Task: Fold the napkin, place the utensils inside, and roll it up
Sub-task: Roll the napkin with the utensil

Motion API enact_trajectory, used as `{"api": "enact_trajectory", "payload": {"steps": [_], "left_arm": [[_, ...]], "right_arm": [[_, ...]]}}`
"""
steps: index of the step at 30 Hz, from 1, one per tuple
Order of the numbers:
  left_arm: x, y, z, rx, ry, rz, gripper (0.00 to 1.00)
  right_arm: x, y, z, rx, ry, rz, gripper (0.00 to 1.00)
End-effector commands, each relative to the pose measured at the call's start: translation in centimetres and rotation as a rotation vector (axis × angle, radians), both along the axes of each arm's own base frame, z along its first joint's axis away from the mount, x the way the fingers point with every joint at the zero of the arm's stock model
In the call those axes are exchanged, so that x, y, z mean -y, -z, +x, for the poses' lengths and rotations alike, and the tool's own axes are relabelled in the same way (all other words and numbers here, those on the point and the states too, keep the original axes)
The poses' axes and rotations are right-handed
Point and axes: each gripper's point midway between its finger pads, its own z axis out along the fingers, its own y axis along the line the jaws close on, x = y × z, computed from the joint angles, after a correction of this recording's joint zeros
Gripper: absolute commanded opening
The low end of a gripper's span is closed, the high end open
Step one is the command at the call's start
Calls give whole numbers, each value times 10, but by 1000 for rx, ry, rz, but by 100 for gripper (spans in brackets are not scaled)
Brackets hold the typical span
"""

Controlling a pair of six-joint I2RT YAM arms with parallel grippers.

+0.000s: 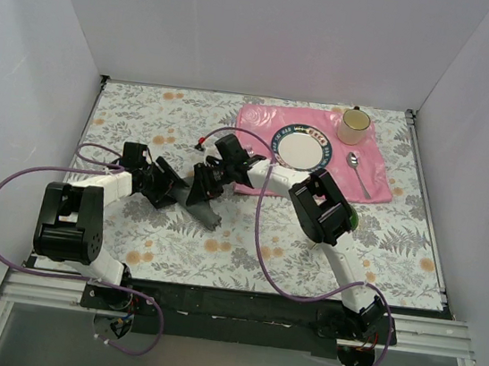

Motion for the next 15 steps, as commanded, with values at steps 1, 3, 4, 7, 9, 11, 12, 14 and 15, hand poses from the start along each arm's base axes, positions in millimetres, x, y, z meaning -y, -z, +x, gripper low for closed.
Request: {"api": "enact_trajectory", "payload": {"steps": [1,3,4,7,9,11,12,14,15], "left_arm": [[-12,27,-16,-90,-6,94,63],[-14,31,-18,-99,-10,107,55],[-15,32,-18,-93,-11,111,51],[-19,31,-17,-79,-17,136,41],[-20,29,-17,-70,-12,143,35],[-19,28,-18,-69,-10,141,34],[-19,28,-19,-71,-7,140,33],[-18,27,-20,-67,-3,135,32],[-17,26,-21,-69,0,131,31]], "right_arm": [[-10,-18,-8,-7,-48,83,16],[-11,-18,-9,-13,-56,90,17],[-11,-18,-8,-17,-56,90,17],[-11,-18,-7,5,-54,76,21],[-8,-14,-3,53,-46,29,27],[-1,-13,-3,82,-39,-32,38],[-2,-17,5,165,-29,-56,46],[1,-20,9,250,-25,-110,53],[5,-20,11,330,-18,-168,60]]}}
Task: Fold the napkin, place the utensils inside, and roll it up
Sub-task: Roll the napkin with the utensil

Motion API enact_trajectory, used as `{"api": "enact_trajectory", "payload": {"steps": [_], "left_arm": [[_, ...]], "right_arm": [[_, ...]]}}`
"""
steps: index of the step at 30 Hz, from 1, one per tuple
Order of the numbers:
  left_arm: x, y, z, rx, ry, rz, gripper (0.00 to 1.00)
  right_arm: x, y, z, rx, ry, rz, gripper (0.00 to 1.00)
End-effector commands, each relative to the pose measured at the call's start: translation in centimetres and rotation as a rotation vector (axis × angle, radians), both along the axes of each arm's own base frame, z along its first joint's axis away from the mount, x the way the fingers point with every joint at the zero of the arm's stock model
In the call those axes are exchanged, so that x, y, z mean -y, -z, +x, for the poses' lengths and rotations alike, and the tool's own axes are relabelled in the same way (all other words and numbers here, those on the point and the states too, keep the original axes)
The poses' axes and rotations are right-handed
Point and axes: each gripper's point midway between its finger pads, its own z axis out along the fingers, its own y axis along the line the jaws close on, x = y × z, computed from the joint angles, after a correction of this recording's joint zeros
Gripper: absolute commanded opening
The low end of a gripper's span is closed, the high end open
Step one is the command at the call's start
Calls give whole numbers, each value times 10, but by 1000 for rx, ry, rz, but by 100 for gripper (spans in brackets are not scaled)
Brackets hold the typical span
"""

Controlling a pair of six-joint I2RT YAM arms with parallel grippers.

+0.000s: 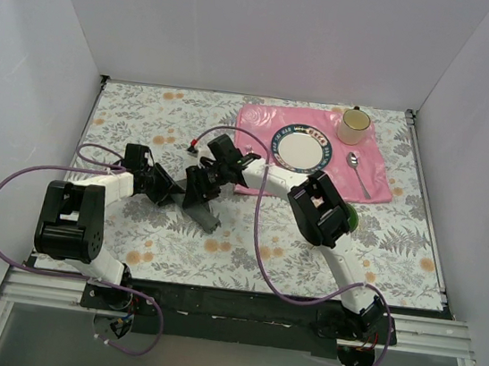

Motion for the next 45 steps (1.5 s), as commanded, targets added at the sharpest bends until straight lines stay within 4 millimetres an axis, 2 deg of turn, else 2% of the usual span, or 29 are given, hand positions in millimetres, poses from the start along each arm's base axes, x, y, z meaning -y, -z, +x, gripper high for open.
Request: {"api": "enact_trajectory", "payload": {"steps": [1,2,4,5,6,7,8,9,10,11,12,17,21,23,24,27,30,31,32,38,45], "left_arm": [[-13,15,-19,-52,0,79,31],[-12,15,-19,-54,0,78,31],[-12,15,-20,-52,1,77,30],[-12,14,-20,-52,3,76,30],[-11,13,-20,-52,3,73,30],[-11,13,-20,-52,7,72,30],[-10,13,-20,-56,9,70,30],[-10,13,-20,-58,8,68,30],[-11,13,-20,-59,9,69,30],[-10,13,-20,-61,7,66,30],[-10,14,-20,-65,7,67,30],[-7,15,-23,-74,12,49,29],[-8,13,-22,-64,10,52,29],[-7,12,-23,-63,15,46,29],[-7,12,-22,-62,16,44,29],[-6,10,-21,-53,19,45,33],[-8,6,-21,-42,7,50,54],[-8,5,-21,-41,-1,49,64],[-8,3,-22,-34,-3,50,68],[-8,-2,-22,-21,-4,46,74],[-9,2,-25,-40,-13,54,75]], "right_arm": [[8,-25,19,312,15,-134,62],[6,-27,14,353,8,-153,65],[11,-30,23,493,38,-233,72],[7,-30,15,550,24,-256,74],[11,-29,24,632,44,-308,77],[10,-28,23,674,41,-331,79],[4,-29,15,712,25,-347,80],[6,-22,19,756,39,-397,83],[4,-24,19,792,27,-416,83],[-1,-22,11,811,17,-427,84],[-1,-19,12,832,29,-451,84],[-5,-12,9,897,1,-497,82],[2,-3,15,918,14,-539,66],[1,0,13,895,4,-524,56],[0,1,11,875,6,-513,45],[-2,5,8,815,-12,-472,37],[-9,0,3,693,8,-371,32],[-5,6,0,657,2,-363,31],[-6,0,-1,605,-9,-310,31],[-5,0,-7,385,-18,-175,26],[-2,-7,-6,172,5,-37,24]]}}
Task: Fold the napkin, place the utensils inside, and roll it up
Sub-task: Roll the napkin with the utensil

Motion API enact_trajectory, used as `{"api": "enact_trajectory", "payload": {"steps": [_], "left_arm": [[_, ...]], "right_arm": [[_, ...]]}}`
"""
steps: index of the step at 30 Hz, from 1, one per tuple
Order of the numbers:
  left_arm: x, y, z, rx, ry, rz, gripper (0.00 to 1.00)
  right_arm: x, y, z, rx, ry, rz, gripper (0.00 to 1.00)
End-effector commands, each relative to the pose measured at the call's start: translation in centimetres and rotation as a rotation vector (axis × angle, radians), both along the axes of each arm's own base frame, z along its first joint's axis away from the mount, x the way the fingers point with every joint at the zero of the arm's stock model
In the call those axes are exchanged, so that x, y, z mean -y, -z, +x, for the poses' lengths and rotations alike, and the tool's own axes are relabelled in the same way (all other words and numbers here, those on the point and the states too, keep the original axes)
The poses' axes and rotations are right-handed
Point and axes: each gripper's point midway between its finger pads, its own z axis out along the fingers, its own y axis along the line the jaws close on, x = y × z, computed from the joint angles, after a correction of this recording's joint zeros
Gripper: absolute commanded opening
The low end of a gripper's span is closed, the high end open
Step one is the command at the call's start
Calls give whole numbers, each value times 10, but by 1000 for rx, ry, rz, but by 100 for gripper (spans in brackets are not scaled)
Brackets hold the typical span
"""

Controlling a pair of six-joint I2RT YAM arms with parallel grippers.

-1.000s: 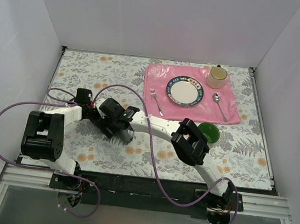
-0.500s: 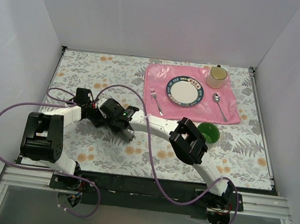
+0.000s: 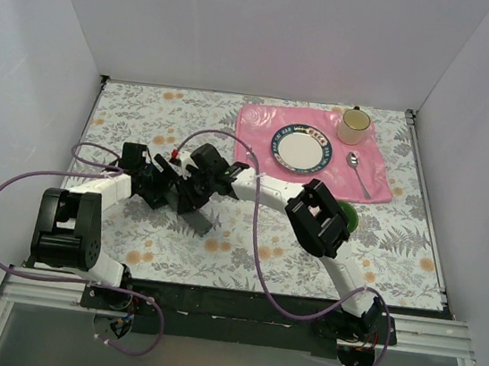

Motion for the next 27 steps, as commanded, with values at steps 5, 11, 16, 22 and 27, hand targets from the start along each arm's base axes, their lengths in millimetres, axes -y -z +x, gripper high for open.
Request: {"api": "enact_trajectory", "payload": {"steps": [5,11,16,22,27], "left_arm": [[-8,20,-34,-105,10,59,72],[-5,25,-28,-104,13,42,66],[-3,22,-21,-95,16,36,65],[-2,24,-23,-95,10,35,67],[0,33,-22,-110,9,51,65]], "right_arm": [[19,-5,16,-328,73,128,24],[13,-9,12,-419,47,190,24],[12,-10,12,-421,52,188,24],[10,-13,10,-406,31,201,23],[2,-19,5,-385,-7,227,23]]}}
